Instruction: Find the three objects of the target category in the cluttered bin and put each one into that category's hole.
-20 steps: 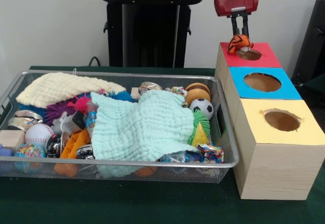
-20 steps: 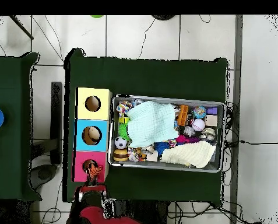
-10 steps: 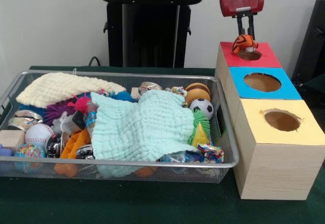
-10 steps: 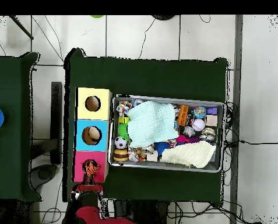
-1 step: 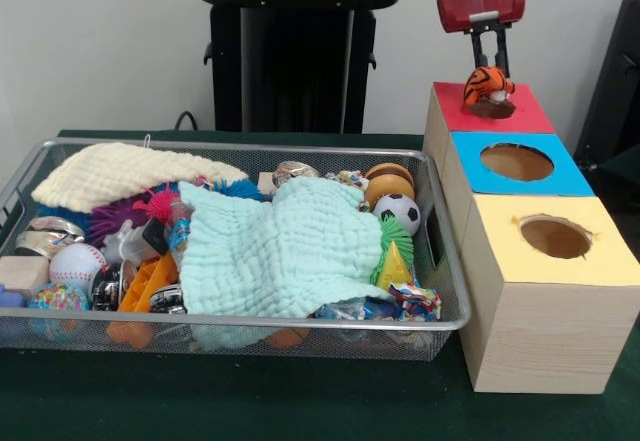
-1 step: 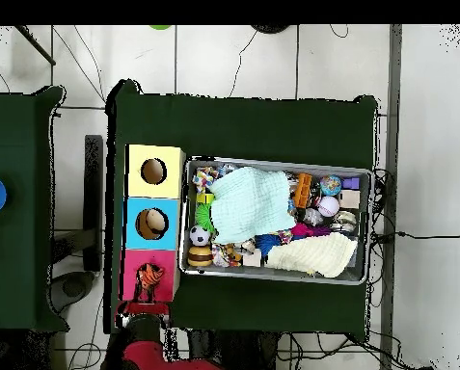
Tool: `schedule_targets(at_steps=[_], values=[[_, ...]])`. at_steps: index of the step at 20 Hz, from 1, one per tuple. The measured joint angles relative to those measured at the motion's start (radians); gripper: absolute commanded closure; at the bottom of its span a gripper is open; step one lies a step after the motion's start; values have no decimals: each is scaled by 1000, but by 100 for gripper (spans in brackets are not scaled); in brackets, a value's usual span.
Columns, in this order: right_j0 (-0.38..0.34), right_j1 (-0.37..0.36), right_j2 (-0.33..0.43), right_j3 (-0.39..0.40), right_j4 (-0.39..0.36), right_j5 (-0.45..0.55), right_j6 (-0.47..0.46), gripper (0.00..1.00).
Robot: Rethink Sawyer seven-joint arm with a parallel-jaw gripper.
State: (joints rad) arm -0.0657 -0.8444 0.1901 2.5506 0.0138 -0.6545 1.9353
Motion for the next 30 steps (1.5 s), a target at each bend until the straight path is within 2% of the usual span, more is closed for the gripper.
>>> schedule_targets(at_steps=[13,20,27,30], values=[[0,26,-11,-46,0,-51,0,0],[-21,11,-10,-50,-7,-51,0,0],[-71,-93,7,-49,-9,27,0,0],[-87,-154,14,-48,-10,100,0,0]])
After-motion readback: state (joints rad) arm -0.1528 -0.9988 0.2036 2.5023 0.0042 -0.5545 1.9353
